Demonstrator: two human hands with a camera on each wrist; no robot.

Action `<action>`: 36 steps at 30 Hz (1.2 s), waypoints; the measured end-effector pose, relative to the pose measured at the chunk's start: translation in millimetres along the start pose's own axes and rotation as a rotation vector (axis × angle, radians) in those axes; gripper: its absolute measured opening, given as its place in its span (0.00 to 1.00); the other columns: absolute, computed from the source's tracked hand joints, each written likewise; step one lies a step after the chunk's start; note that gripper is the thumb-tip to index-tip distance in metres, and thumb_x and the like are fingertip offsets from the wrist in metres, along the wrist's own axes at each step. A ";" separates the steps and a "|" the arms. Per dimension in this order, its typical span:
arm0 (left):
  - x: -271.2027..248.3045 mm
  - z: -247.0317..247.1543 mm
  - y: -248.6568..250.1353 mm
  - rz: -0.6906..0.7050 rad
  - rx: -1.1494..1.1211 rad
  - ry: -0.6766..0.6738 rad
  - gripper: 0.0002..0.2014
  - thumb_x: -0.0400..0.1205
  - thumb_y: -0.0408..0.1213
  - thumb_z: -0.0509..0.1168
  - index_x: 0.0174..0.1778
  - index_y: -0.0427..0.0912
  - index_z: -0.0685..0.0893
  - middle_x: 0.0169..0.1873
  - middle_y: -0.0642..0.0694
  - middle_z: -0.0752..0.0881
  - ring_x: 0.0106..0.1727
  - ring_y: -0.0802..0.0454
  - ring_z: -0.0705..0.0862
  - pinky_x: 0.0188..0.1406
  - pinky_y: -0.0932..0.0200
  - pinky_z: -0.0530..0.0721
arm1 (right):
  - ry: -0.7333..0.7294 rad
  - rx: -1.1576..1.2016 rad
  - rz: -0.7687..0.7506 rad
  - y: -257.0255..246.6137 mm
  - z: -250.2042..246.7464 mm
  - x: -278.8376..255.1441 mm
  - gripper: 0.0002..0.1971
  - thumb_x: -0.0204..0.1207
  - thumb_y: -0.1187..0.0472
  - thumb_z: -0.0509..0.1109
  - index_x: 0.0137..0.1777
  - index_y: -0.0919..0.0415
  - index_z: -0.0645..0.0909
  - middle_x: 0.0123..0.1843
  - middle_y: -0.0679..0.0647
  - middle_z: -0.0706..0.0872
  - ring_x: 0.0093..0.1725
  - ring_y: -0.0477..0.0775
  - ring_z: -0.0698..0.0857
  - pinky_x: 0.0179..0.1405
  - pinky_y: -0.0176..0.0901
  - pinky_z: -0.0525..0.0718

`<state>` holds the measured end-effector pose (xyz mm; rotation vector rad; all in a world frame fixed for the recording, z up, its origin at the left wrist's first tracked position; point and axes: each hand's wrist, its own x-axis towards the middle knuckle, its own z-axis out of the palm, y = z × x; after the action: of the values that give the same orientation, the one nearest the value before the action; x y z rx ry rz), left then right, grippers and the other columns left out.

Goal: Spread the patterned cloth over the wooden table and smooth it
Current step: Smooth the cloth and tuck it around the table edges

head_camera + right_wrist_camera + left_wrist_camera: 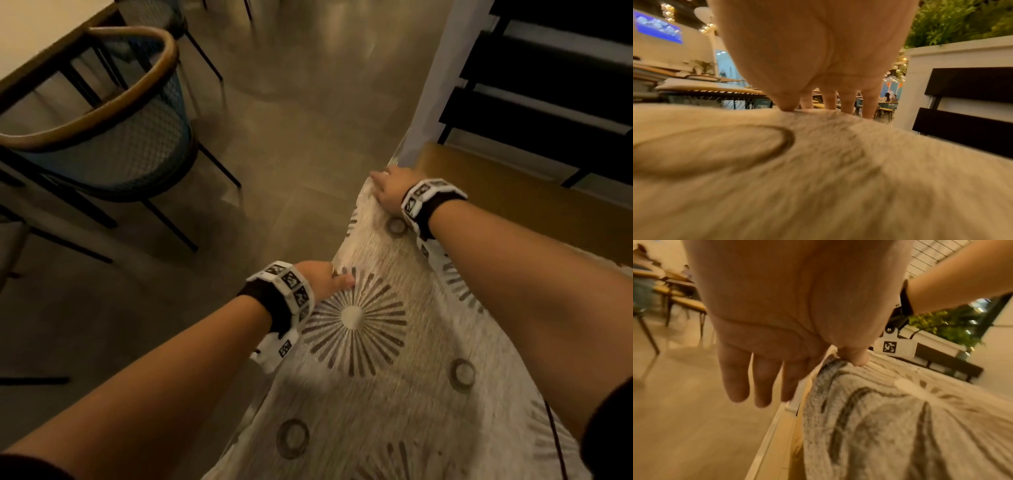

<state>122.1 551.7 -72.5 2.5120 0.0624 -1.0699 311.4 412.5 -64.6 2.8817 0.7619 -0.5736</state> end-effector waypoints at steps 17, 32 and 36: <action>-120.0 106.9 -1.5 0.188 0.287 0.164 0.37 0.84 0.51 0.58 0.84 0.42 0.48 0.85 0.43 0.45 0.85 0.42 0.43 0.81 0.42 0.58 | -0.035 0.264 0.049 -25.5 96.0 -322.7 0.28 0.82 0.50 0.58 0.81 0.54 0.62 0.83 0.59 0.62 0.81 0.59 0.62 0.77 0.56 0.67; -227.1 322.1 162.1 0.173 0.312 0.304 0.31 0.85 0.60 0.43 0.83 0.57 0.46 0.85 0.46 0.41 0.84 0.40 0.39 0.81 0.38 0.42 | 0.024 0.368 0.142 -14.3 190.8 -541.1 0.29 0.83 0.47 0.51 0.83 0.49 0.54 0.87 0.56 0.50 0.86 0.59 0.47 0.82 0.59 0.49; -234.7 358.2 157.8 0.137 0.353 0.329 0.30 0.84 0.62 0.38 0.81 0.62 0.37 0.84 0.47 0.36 0.83 0.41 0.33 0.79 0.39 0.32 | -0.051 0.360 0.187 -8.0 230.9 -590.2 0.31 0.84 0.43 0.46 0.85 0.47 0.44 0.87 0.55 0.41 0.86 0.58 0.41 0.83 0.59 0.42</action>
<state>-256.4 296.9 -76.1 2.9368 -0.2212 -0.6502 -243.0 105.7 -51.0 3.1981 0.4090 -0.8312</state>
